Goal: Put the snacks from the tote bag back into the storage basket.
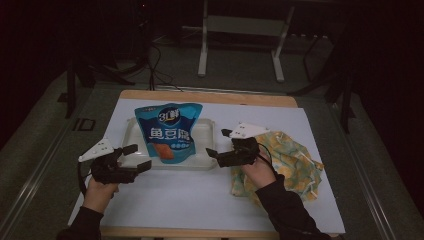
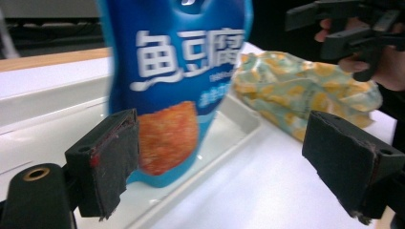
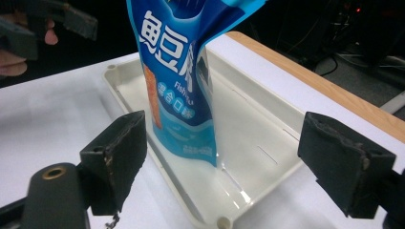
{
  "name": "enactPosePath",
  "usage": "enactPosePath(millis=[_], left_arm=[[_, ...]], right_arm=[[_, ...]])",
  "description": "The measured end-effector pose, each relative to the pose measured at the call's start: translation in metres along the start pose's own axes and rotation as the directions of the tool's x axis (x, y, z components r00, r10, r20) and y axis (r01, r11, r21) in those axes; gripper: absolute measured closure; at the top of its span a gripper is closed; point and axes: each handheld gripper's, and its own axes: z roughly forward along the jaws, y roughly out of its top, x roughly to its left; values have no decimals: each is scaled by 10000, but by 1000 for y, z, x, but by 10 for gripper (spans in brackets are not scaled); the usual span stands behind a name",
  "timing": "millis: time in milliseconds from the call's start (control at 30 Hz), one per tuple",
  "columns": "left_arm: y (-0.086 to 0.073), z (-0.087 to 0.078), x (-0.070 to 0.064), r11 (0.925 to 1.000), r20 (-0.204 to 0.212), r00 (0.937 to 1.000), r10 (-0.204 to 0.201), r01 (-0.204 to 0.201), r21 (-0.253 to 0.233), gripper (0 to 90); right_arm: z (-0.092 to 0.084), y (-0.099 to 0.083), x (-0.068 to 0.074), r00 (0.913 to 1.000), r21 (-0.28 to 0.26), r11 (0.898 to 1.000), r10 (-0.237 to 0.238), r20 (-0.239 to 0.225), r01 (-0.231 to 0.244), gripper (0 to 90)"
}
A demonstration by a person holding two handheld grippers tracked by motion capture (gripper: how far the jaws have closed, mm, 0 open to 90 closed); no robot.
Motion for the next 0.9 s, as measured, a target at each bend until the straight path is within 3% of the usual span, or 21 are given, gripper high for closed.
enactPosePath(millis=[100,167,400,600,900], left_arm=[[-3,1,-10,10000,0,10000,26,-26,70,136],[-5,1,-15,10000,346,9994,4,-5,52,152],[-8,10,-33,10000,706,9975,57,-61,46,151],[-13,28,-43,9982,965,9947,355,-400,451,151],[-22,54,-52,9951,1315,9906,376,-492,861,149]], right_arm=[[-11,-4,-1,10000,-17,10000,-5,97,5,170],[-18,-7,-2,9999,-38,10000,7,119,-6,170],[-47,-23,-6,9990,78,9999,-100,432,97,166],[-71,-43,-11,9973,112,9999,27,731,-35,166],[-101,-75,-20,9919,90,9989,447,1192,-461,155]])
